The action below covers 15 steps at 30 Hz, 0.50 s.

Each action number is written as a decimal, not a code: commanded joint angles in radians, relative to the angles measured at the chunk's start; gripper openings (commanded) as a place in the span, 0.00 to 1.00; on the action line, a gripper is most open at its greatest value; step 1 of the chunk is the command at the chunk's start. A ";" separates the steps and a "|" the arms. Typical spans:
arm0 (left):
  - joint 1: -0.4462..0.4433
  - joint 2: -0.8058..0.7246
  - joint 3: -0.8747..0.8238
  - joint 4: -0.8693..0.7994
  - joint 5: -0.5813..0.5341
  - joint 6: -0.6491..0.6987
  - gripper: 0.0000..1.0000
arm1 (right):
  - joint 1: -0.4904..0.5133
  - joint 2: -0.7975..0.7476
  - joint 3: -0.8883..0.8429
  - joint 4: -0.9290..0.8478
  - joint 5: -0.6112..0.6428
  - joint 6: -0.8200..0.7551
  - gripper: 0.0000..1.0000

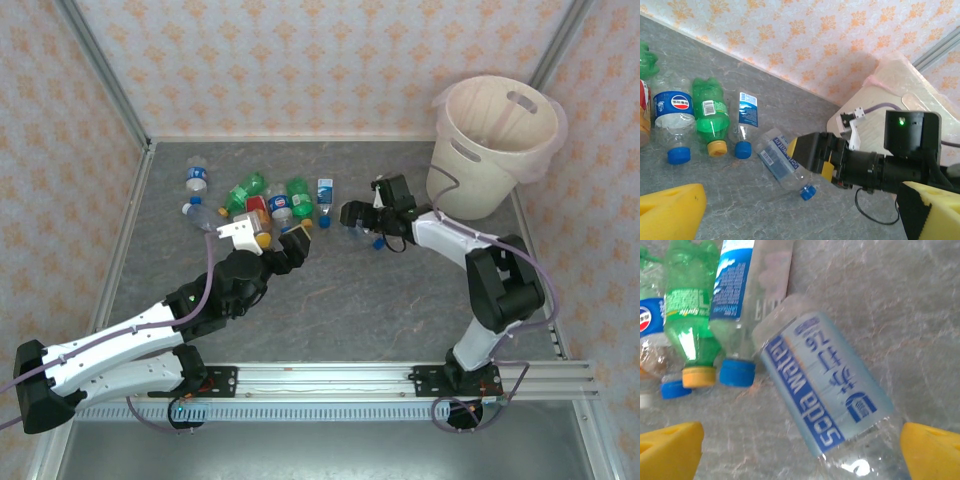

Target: Put the plastic bottles in the bin

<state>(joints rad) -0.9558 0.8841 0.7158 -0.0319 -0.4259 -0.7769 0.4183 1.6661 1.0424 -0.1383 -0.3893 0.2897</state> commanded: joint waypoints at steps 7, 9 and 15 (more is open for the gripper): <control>-0.003 0.006 -0.022 0.035 0.024 0.006 0.99 | 0.045 -0.114 -0.143 0.028 0.088 0.005 1.00; -0.004 0.005 -0.023 0.035 0.029 0.007 0.99 | 0.048 -0.125 -0.165 0.035 0.098 0.004 1.00; -0.003 0.013 -0.026 0.032 0.041 0.002 0.99 | 0.053 -0.142 -0.225 0.078 0.120 0.039 1.00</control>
<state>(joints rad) -0.9558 0.8886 0.7036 -0.0177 -0.3969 -0.7776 0.4641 1.5600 0.8364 -0.1047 -0.3080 0.3027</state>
